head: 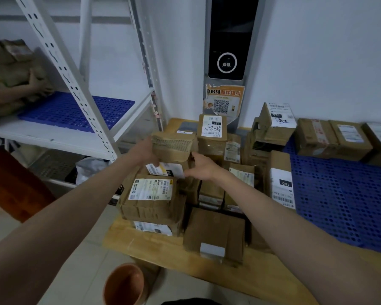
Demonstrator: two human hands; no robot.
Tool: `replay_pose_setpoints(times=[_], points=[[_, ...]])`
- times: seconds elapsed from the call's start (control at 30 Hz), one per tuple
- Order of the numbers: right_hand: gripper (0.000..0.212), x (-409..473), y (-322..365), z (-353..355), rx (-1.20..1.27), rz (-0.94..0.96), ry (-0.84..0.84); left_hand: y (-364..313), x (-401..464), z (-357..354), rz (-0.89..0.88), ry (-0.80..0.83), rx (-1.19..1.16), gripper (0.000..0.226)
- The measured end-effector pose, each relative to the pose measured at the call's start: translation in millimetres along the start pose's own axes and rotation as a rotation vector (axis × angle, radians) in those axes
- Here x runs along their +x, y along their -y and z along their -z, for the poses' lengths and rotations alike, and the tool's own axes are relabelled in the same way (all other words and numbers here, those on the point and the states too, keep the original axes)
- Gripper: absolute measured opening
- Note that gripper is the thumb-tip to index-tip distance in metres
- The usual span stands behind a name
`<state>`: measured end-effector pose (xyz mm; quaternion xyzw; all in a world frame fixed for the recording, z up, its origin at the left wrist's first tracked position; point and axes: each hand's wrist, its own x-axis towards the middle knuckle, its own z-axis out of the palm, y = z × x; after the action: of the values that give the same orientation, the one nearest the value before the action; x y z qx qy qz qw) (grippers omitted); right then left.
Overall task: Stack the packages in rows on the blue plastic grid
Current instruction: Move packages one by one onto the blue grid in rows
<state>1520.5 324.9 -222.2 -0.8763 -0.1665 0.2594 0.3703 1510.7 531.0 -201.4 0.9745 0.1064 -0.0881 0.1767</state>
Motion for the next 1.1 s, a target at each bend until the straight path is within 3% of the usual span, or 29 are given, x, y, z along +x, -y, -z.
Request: replay_pose_setpoints(times=[0.33,0.7,1.1], points=[[0.067,-90.6,-8.2,67.3,0.054,0.170,-0.165,-76.9,-53.0,22.4,-0.051,-0.191,-0.044,0.091],[0.066,-245.8,-106.8,166.1,0.143,0.221,-0.454,-243.7,-125.3,-13.2,-0.275,-0.303,-0.121,0.089],[0.055,-364.4,-297.2,240.7,0.239,-0.070,-0.600,-449.7,-144.9,-149.2,-0.455,-0.066,-0.128,0.090]])
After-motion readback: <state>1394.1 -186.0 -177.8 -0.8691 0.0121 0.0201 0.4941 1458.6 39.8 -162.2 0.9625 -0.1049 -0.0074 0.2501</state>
